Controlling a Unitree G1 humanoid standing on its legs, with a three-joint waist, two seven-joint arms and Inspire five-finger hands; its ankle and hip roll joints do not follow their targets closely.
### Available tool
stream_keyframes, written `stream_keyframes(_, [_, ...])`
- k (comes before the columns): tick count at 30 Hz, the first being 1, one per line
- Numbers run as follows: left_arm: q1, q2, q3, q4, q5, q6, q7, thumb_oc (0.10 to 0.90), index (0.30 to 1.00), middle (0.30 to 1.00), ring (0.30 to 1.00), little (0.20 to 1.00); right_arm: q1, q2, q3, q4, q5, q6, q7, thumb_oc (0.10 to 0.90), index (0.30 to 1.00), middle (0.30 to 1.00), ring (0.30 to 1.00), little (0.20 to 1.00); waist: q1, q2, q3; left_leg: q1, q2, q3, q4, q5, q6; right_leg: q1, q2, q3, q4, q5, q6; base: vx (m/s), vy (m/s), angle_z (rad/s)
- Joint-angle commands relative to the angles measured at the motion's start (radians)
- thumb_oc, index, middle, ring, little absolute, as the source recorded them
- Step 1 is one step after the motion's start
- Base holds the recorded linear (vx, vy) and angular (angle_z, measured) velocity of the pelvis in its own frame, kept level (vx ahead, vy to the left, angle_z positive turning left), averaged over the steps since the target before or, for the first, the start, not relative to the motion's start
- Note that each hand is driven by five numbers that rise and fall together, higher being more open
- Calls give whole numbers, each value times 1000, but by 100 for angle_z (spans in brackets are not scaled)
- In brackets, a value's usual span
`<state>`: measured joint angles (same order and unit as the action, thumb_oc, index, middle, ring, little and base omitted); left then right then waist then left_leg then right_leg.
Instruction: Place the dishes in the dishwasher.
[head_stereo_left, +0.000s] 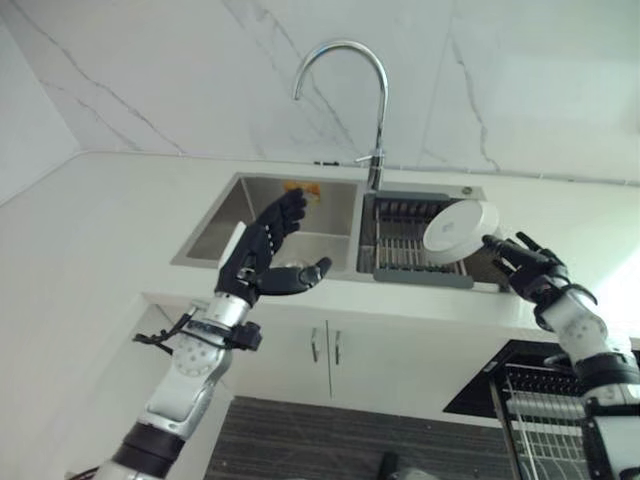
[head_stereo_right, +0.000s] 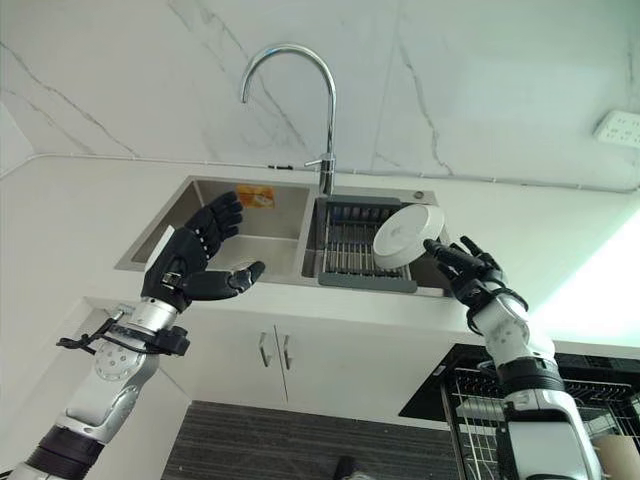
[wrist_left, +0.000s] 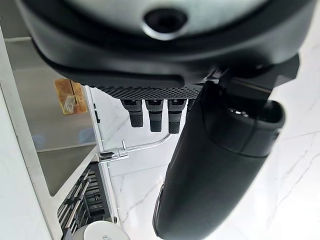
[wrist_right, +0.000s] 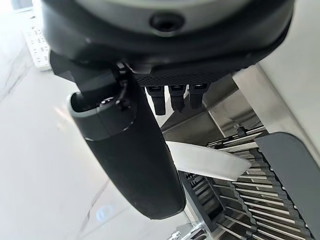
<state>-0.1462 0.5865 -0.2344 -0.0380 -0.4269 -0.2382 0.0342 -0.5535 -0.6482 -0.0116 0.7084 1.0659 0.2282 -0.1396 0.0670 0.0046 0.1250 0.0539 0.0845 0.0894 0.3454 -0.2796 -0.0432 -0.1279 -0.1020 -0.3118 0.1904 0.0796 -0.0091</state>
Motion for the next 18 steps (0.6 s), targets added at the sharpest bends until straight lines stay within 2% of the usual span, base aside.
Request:
stream_keyframes(1, [-123, 57, -19, -74, -23, -77, 26, 800, 900, 900, 900, 900, -148, -101, -5, -33, 48, -50, 42, 800, 900, 900, 900, 900, 17, 0, -60, -47, -31, 53, -45, 20, -1, 122, -20, 6, 110, -280, 101, 0, 0, 0])
stream_keyframes(18, [-98, 70, -15, -83, -19, -60, 28, 800, 900, 900, 900, 900, -180, -120, 33, 4, 21, -57, 52, 800, 900, 900, 900, 900, 37, 9, -63, -42, -19, 41, -45, 31, -14, 150, -19, -8, 110, -306, 84, 43, -11, 6])
